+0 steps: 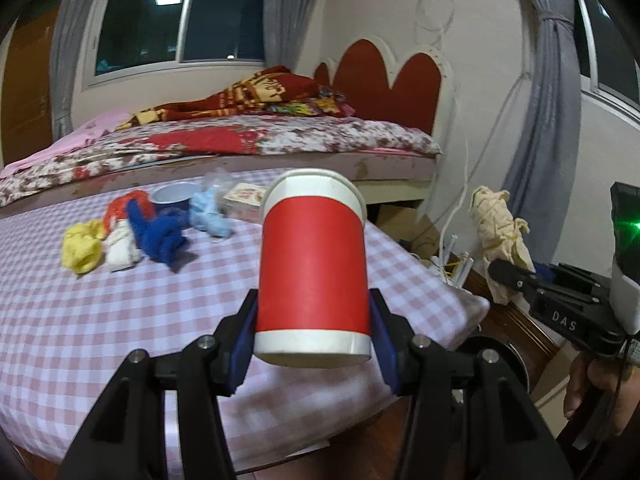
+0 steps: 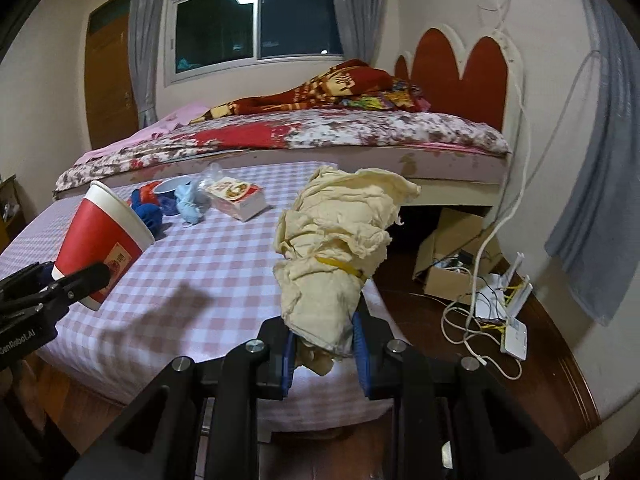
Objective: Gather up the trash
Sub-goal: 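Carry the red cup and beige cloth over the black bin and release both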
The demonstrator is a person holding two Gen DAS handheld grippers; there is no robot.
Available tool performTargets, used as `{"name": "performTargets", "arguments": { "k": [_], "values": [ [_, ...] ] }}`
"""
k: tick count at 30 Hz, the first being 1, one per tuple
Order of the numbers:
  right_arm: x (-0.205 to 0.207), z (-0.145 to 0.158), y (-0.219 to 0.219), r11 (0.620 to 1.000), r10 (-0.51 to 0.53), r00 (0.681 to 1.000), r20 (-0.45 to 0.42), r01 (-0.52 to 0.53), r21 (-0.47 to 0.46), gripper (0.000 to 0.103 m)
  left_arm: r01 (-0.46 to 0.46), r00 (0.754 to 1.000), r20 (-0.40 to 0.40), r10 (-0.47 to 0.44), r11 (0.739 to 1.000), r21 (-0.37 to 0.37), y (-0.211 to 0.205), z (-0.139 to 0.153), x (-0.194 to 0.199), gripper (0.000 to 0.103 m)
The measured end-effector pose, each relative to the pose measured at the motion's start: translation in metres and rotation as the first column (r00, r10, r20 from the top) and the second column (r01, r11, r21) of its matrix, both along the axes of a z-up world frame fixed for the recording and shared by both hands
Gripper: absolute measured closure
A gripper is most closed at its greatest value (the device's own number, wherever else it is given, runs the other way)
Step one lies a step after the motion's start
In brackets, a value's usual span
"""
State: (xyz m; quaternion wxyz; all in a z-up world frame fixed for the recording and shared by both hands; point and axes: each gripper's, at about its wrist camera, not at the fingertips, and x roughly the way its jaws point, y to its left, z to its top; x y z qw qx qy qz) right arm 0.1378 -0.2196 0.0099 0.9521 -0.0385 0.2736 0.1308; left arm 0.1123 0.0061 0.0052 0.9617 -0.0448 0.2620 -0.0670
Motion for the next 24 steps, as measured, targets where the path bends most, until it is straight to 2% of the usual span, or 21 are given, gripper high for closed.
{"name": "performTargets", "arguments": {
  "k": [12,24],
  "values": [
    [-0.016,-0.014,-0.057,0.995,-0.097,0.995,-0.014,0.097,0.032,0.077,0.111,0.994,-0.015,-0.111,0.994,0.021,-0.059,-0.003,0.000,0.050],
    [-0.032,-0.038,-0.111,0.981,-0.193,0.978,-0.073,0.195,0.012,0.077,0.248,0.968,-0.048,-0.246,0.968,0.027,-0.121,-0.013,-0.002,0.051]
  ]
}}
